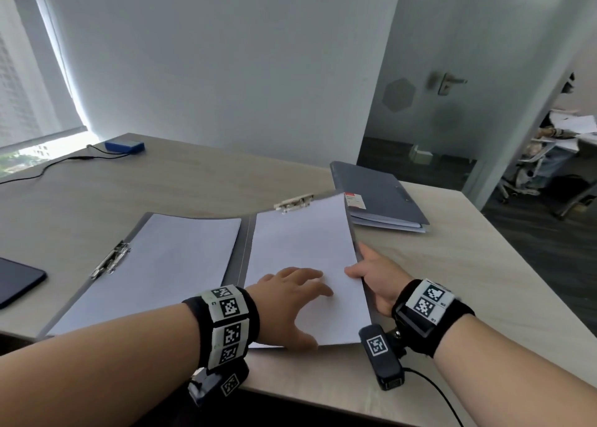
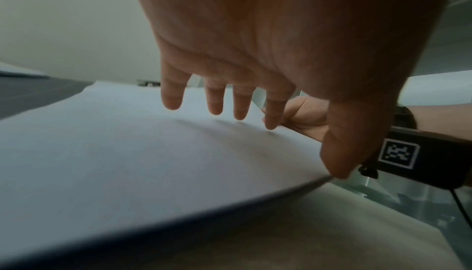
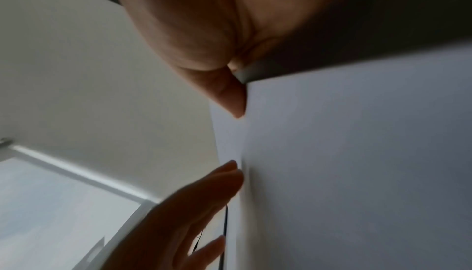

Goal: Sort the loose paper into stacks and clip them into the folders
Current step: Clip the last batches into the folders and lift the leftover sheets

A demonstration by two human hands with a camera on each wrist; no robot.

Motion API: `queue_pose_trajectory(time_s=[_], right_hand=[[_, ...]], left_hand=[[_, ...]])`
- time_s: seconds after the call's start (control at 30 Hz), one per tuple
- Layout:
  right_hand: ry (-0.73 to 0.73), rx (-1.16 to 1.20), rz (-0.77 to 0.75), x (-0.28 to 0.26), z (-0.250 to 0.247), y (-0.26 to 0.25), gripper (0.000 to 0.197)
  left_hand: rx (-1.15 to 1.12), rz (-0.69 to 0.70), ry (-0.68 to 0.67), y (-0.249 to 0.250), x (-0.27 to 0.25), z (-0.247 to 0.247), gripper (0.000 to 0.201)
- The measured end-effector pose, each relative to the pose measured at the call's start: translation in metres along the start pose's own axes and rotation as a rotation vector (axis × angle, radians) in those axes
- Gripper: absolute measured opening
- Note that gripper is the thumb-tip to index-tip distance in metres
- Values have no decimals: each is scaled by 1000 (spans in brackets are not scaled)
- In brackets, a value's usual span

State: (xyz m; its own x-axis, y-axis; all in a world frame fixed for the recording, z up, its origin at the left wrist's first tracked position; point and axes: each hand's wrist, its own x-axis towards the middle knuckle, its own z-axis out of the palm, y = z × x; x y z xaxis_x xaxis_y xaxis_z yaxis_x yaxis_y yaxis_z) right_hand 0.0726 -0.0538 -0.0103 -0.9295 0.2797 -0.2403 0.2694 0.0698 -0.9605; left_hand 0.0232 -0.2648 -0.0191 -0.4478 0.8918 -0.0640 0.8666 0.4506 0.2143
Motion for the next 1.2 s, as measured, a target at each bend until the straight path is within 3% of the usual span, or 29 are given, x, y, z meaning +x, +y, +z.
queue_pose_trajectory(time_s=[0.13, 0.23, 0.37, 0.5, 0.6, 0.7, 0.8, 0.87, 0.97, 1.1, 1.2], right_hand=[[52, 4, -192, -4, -7, -20, 49], [107, 62, -291, -5, -18, -29, 50], [203, 182, -353, -4, -39, -34, 47], [304, 243, -377, -6, -60, -36, 46], [346, 280, -359, -9, -75, -33, 47], [372, 297, -331, -12, -86, -24, 46], [391, 322, -294, -12, -92, -16, 44], [408, 335, -245, -10, -93, -11, 42], [386, 395, -162, -5, -91, -5, 43], [348, 507, -166, 0, -86, -10, 45], [329, 537, -199, 2, -88, -14, 52]], left_hand=[[-127, 1, 220, 8, -6, -11, 46], [-464, -136, 207, 11, -11, -18, 16], [-886, -337, 82, 0, -7, -10, 16], [-1451, -552, 143, -21, 1, -3, 23], [-1785, -602, 294, -37, 11, -4, 29], [-1942, -640, 620, -58, 24, -8, 27], [-1872, -556, 906, -68, 35, -18, 27], [-1680, -424, 944, -62, 44, -29, 43], [-1318, -269, 892, -48, 55, -41, 57], [-730, -103, 720, -38, 64, -42, 57], [-514, 38, 603, -38, 73, -32, 53]])
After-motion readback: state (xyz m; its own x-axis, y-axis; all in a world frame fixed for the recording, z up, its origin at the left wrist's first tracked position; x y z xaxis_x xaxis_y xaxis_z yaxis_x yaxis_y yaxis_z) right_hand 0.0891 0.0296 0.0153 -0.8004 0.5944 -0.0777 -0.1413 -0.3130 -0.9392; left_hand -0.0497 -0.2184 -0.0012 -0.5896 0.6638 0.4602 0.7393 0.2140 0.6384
